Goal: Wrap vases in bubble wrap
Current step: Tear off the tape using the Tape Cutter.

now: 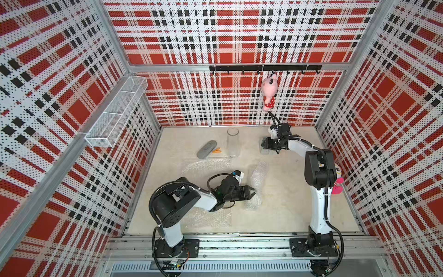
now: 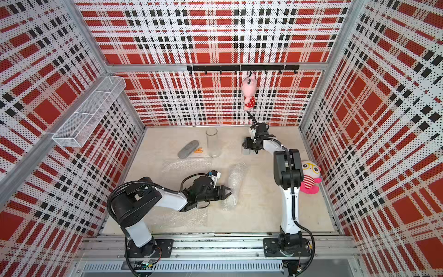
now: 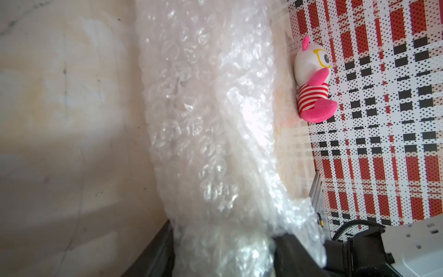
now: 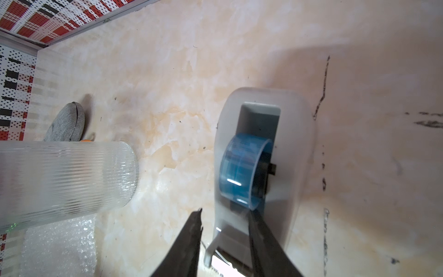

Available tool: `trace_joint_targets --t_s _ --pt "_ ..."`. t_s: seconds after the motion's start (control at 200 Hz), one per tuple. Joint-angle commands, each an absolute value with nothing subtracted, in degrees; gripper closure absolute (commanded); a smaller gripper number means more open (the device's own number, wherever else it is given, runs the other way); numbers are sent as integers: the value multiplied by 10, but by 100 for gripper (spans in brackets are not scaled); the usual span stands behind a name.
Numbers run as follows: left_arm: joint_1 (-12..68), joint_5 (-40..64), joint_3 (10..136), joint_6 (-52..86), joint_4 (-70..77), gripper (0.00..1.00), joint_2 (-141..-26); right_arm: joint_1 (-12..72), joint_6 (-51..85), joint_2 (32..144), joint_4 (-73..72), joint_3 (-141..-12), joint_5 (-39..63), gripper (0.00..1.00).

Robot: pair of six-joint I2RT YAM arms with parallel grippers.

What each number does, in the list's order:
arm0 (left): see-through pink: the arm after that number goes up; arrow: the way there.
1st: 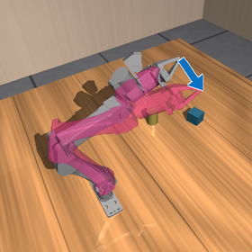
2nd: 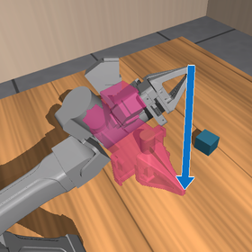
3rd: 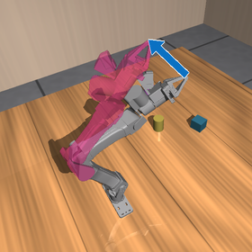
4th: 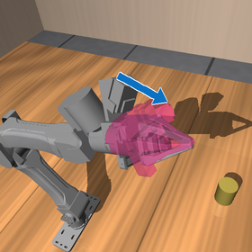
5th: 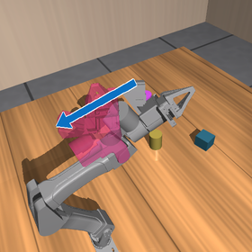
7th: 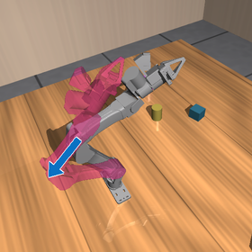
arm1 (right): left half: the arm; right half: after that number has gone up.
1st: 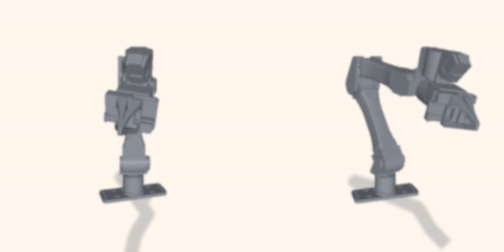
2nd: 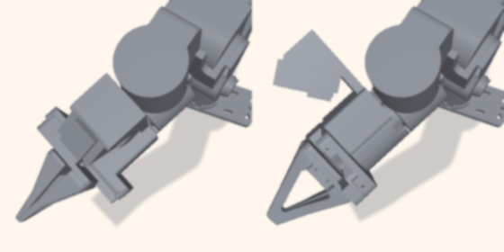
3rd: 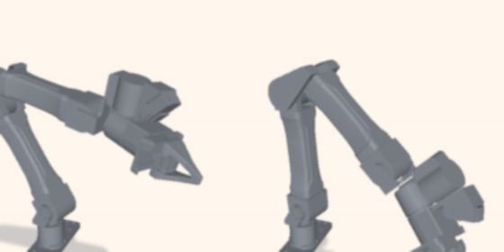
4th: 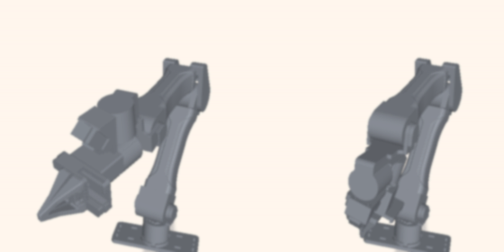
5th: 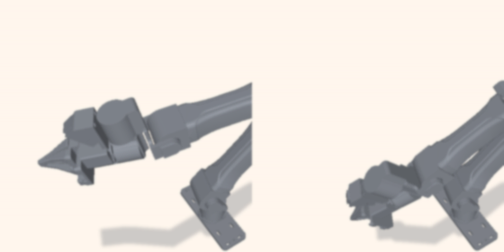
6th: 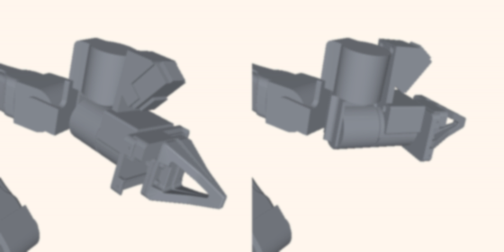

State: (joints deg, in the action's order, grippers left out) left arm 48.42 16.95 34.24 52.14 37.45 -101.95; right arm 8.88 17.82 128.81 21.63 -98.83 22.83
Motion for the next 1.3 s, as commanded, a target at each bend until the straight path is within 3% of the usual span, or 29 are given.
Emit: trace_joint_targets --t_s 0.0,0.16,0.466,0.902,1.298 --pt "488 167 338 507 299 66 -1043 92 171 1301 235 -987 202 62" --pt "488 167 338 509 299 66 -1043 97 174 1315 233 -992 210 69" --pt "489 165 337 511 299 66 -1038 96 200 1298 202 -992 222 100" --pt "490 165 341 510 299 67 -1047 74 341 1261 60 -970 371 100" --pt "490 169 345 507 299 67 -1050 68 356 1230 50 -955 384 100"
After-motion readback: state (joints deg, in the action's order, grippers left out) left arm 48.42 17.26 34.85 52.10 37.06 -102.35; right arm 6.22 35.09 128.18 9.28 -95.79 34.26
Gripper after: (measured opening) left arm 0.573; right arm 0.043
